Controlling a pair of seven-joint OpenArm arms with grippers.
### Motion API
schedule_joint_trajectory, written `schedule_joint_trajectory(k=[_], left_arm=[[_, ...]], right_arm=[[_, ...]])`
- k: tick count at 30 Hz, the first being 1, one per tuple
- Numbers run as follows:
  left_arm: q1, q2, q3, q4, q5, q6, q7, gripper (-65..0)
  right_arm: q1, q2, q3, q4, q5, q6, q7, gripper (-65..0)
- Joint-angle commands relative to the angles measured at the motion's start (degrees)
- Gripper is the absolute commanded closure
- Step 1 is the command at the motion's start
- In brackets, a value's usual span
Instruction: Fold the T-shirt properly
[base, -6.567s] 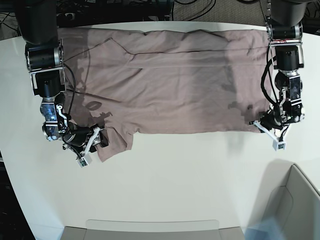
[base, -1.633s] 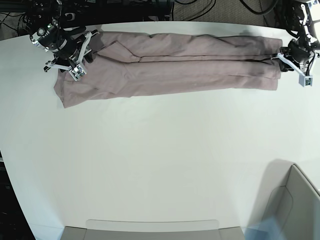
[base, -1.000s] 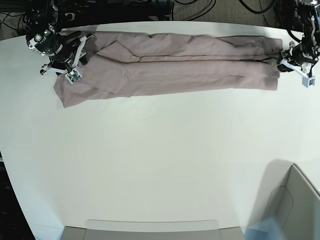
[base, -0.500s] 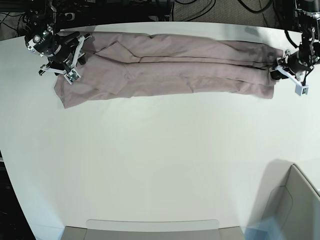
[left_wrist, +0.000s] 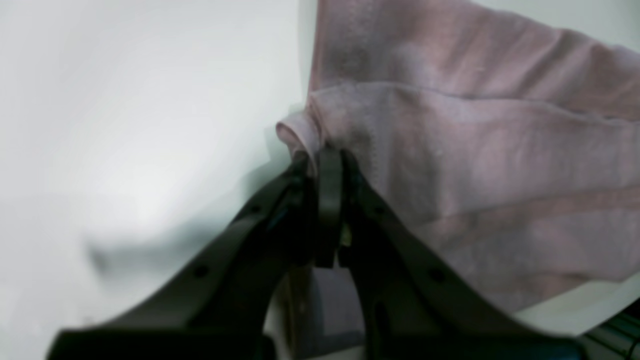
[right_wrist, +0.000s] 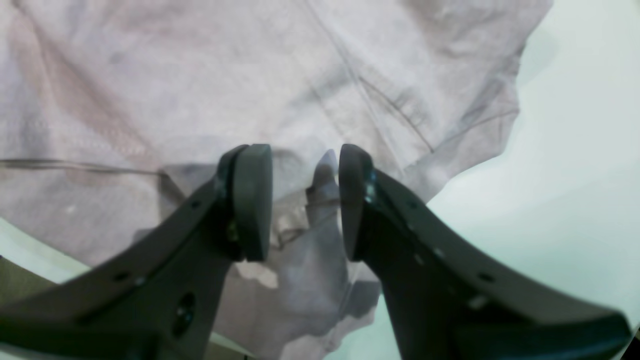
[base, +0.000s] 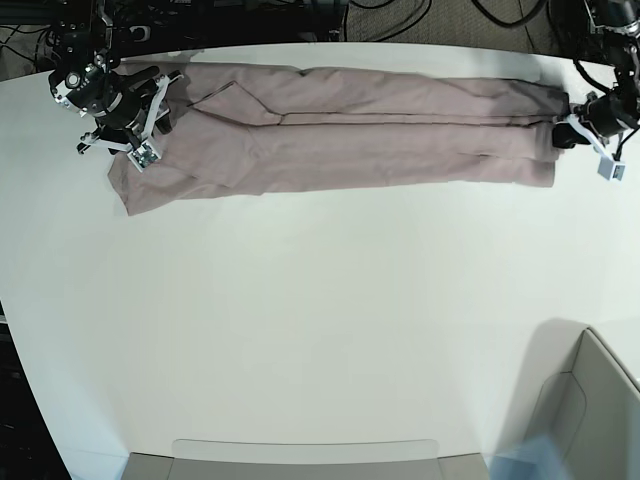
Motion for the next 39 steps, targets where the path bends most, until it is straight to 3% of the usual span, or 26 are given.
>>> schedule_joint_trajectory(k=[1, 4, 8, 13, 18, 26, 39], left_arm=[[0.7, -1.5, -2.6, 0.0, 3.4, 1.0, 2.3, 0.0], [-0.7, -1.7, -6.7, 2.5, 3.4, 1.0, 2.6, 0.0], [-1.2, -1.4, -9.4, 11.0, 3.3, 1.0, 7.1, 0.0], [-1.0, 2.4, -14.5, 22.5, 3.3, 1.0, 13.0, 0.0], [-0.9, 8.5, -15.4, 35.2, 3.3, 1.0, 19.1, 0.0], [1.6, 16.3, -4.0, 49.5, 3.4, 1.0, 19.9, 0.0], [1.3, 26.9, 11.4, 49.9, 3.5, 1.0, 19.7, 0.0]], right_arm=[[0.7, 0.4, 0.4, 1.3, 0.4, -0.1, 0.8, -22.9], [0.7, 0.4, 0.4, 1.5, 0.4, -0.1, 0.8, -22.9], [0.9, -0.6, 0.4, 1.6, 0.4, -0.1, 0.8, -22.9], [1.7, -2.5, 0.4, 2.7, 0.4, -0.1, 0.8, -22.9], [1.9, -2.7, 0.1, 2.7, 0.4, -0.1, 0.8, -22.9], [1.9, -2.7, 0.0, 2.7, 0.4, -0.1, 0.8, -22.9], [1.9, -2.8, 0.0, 2.5, 0.4, -0.1, 0.8, -22.9]])
